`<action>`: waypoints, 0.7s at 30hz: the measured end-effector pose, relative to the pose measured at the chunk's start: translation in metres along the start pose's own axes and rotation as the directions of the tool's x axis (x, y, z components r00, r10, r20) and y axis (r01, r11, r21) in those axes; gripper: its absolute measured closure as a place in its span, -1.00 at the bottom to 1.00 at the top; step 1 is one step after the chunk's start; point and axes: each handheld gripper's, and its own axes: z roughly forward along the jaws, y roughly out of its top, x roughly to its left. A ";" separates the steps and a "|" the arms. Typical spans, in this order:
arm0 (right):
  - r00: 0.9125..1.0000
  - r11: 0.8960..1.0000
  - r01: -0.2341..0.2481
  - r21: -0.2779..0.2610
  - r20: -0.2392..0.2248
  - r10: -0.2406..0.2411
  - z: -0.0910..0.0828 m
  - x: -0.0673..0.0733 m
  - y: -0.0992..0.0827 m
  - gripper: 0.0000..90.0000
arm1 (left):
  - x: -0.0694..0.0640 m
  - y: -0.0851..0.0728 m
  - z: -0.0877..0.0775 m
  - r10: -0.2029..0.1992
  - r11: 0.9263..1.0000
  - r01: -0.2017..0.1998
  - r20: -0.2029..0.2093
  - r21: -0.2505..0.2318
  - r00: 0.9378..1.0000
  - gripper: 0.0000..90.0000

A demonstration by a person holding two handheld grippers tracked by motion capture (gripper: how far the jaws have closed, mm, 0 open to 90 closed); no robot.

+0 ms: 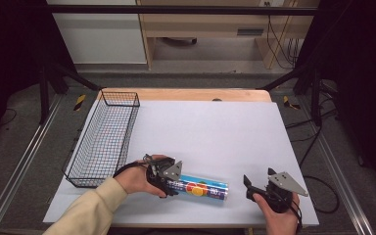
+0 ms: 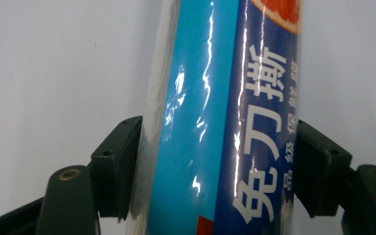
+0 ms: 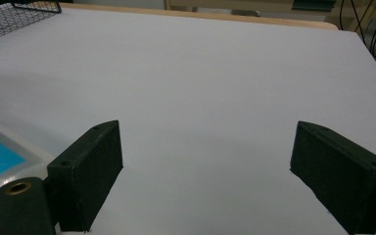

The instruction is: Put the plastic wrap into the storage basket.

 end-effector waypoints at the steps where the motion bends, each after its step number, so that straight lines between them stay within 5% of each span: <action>1: 1.000 1.000 0.000 -0.005 0.003 0.000 0.000 0.000 0.000 -0.72 | 0.000 0.000 -0.004 -0.028 0.999 0.028 -0.004 -0.035 1.000 -0.35; 7: 1.000 1.000 -0.018 -0.017 0.018 0.018 -0.003 -0.003 0.000 -0.72 | 0.000 0.003 -0.019 -0.065 0.992 0.062 -0.027 -0.110 0.998 -0.34; 13: 1.000 1.000 -0.019 -0.022 0.024 0.019 -0.003 -0.004 0.000 -0.72 | 0.001 0.008 -0.032 -0.117 0.975 0.104 -0.051 -0.197 0.992 -0.33; 21: 1.000 0.999 -0.023 -0.022 0.020 0.024 -0.003 -0.004 0.000 -0.72 | 0.001 0.017 -0.032 -0.112 0.975 0.100 -0.054 -0.197 0.992 -0.32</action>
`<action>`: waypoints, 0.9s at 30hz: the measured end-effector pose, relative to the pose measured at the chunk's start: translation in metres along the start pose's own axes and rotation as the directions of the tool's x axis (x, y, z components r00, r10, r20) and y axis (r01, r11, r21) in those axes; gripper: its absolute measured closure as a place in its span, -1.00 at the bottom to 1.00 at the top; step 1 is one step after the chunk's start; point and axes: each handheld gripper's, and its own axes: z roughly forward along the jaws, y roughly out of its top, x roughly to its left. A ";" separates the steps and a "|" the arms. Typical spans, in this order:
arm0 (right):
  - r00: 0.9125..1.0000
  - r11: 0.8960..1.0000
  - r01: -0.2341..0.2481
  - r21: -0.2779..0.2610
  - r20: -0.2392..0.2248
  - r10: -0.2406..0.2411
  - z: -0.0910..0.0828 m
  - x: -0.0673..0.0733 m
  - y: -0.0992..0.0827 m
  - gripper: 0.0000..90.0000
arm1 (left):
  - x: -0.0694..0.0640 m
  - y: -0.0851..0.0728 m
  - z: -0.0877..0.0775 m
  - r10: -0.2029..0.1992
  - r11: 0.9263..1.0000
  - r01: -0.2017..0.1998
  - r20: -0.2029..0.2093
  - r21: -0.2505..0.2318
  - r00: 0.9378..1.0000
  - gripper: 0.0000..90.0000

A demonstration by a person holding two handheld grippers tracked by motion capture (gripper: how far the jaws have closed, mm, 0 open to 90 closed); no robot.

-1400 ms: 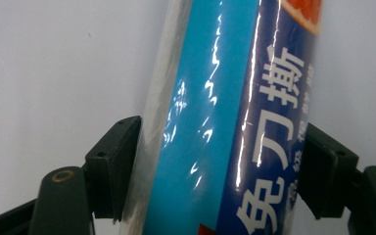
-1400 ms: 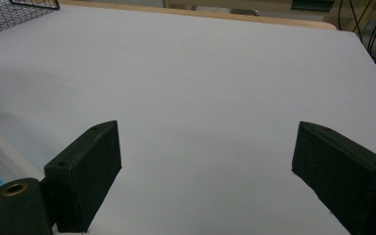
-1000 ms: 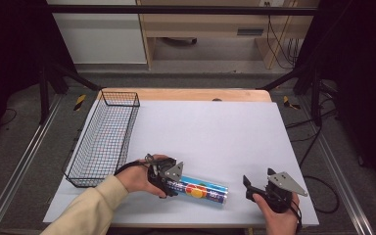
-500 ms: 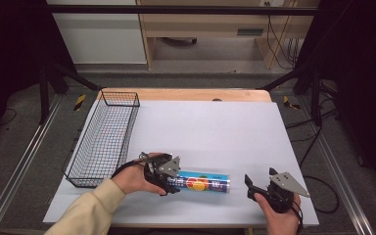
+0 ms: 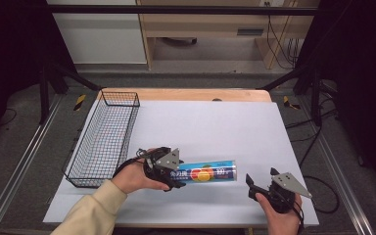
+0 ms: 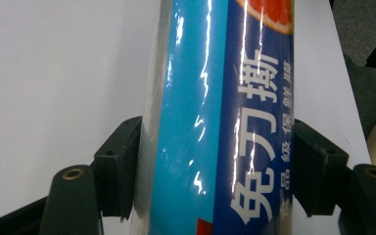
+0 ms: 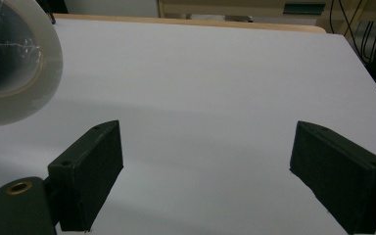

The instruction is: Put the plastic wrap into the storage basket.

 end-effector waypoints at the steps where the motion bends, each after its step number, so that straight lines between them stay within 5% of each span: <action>1: 1.000 1.000 -0.001 -0.001 0.001 0.001 0.000 0.000 0.000 -0.72 | 0.000 0.001 0.000 -0.004 1.000 0.004 0.005 0.003 1.000 -0.32; 16: 1.000 1.000 -0.012 -0.015 0.021 0.012 -0.004 -0.002 -0.001 -0.72 | -0.005 0.007 -0.016 -0.001 1.000 0.000 -0.025 -0.018 1.000 -0.31; 27: 0.999 1.000 -0.016 -0.009 0.033 0.016 -0.004 -0.002 -0.001 -0.72 | -0.003 0.006 -0.069 -0.065 0.996 0.056 -0.126 -0.075 0.990 -0.31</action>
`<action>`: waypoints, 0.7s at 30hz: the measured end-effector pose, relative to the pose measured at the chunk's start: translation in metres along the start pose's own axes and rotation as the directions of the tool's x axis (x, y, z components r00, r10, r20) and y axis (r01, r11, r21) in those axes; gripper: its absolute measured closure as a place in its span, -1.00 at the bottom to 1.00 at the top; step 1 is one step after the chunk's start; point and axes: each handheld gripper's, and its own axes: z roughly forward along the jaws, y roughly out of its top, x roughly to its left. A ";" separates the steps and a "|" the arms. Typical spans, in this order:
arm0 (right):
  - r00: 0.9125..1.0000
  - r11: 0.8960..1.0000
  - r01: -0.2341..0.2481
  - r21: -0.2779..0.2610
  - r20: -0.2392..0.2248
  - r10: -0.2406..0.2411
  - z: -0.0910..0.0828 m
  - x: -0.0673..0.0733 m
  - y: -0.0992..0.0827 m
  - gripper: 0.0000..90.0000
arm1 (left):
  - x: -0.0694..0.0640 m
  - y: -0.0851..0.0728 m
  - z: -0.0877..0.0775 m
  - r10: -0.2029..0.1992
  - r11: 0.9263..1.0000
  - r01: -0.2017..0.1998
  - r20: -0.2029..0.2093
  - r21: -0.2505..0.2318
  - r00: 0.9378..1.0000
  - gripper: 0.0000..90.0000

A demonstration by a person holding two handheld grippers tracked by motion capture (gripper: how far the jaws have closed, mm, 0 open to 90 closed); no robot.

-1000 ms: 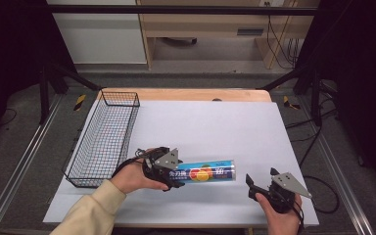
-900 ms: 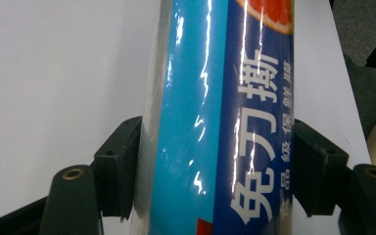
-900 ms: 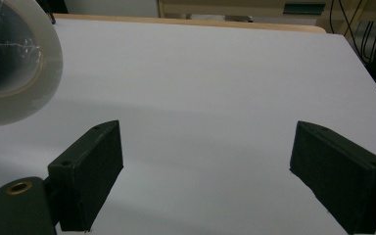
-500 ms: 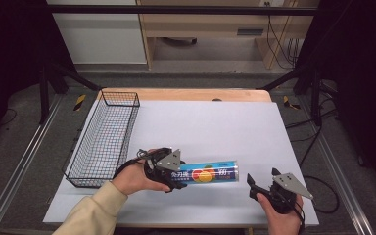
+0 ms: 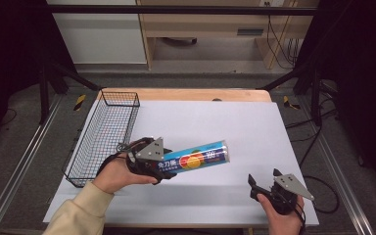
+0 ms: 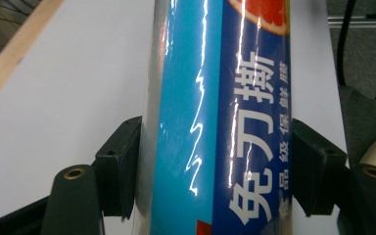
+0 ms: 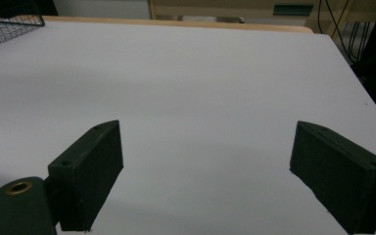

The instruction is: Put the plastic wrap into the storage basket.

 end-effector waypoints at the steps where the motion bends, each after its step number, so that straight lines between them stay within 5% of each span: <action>1: 1.000 1.000 0.002 0.001 0.004 -0.002 0.000 0.000 0.000 -0.72 | 0.001 0.000 -0.004 -0.005 1.000 0.005 -0.006 0.000 1.000 -0.31; 8: 1.000 1.000 0.002 -0.002 0.016 -0.002 -0.001 0.000 0.000 -0.72 | 0.008 0.006 -0.038 -0.051 0.998 0.048 -0.065 -0.044 0.997 -0.30; 18: 1.000 1.000 0.000 -0.005 0.026 0.000 -0.002 0.000 0.001 -0.72 | 0.010 0.006 -0.073 -0.093 0.996 0.091 -0.145 -0.022 0.985 -0.30; 21: 1.000 1.000 0.002 -0.003 0.027 -0.002 -0.002 0.000 0.000 -0.72 | 0.010 -0.001 -0.084 -0.137 0.990 0.137 -0.186 -0.014 0.973 -0.30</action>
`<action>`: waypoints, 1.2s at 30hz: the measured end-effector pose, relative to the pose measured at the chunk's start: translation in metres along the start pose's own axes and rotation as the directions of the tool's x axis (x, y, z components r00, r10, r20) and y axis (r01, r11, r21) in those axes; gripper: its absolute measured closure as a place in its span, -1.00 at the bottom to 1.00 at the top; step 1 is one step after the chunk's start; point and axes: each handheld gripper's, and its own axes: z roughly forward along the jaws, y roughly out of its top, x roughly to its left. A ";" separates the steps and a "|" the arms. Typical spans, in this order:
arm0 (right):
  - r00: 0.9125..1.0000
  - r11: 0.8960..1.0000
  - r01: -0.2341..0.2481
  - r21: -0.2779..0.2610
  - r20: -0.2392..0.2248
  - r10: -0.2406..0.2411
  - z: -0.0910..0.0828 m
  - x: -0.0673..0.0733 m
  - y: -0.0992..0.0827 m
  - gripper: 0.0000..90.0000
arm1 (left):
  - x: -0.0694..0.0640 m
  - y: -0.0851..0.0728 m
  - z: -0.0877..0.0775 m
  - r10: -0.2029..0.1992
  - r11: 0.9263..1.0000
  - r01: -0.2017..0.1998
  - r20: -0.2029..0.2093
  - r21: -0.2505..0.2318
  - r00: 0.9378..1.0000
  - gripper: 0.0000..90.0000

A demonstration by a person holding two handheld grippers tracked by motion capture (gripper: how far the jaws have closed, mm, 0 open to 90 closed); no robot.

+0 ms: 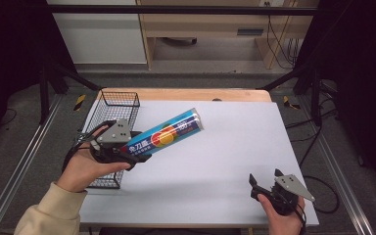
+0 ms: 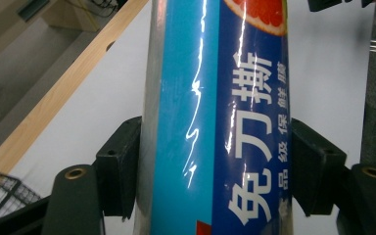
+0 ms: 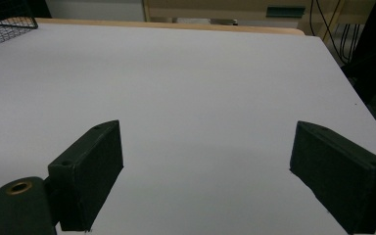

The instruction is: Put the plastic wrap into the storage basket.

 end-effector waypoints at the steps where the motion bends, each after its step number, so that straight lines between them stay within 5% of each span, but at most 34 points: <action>1: 1.000 1.000 -0.001 0.000 -0.001 0.001 0.000 0.000 0.000 -0.72 | 0.001 -0.002 -0.003 -0.007 1.000 0.007 -0.011 0.003 1.000 -0.30; 11: 1.000 1.000 -0.001 -0.006 0.005 0.001 -0.001 0.001 0.000 -0.72 | 0.003 -0.017 -0.024 -0.070 0.997 0.071 -0.083 0.004 0.994 -0.30; 17: 1.000 1.000 -0.001 -0.009 0.013 0.001 -0.002 0.000 0.000 -0.72 | 0.005 -0.030 -0.030 -0.132 0.991 0.133 -0.110 0.004 0.985 -0.30; 34: 1.000 1.000 -0.001 -0.014 0.021 0.001 -0.003 0.000 0.001 -0.72 | -0.002 -0.038 -0.044 -0.173 0.984 0.180 -0.172 0.021 0.970 -0.29; 36: 1.000 1.000 0.000 -0.014 0.021 0.001 -0.003 0.000 0.001 -0.72 | -0.005 -0.040 -0.046 -0.185 0.981 0.194 -0.190 0.031 0.964 -0.29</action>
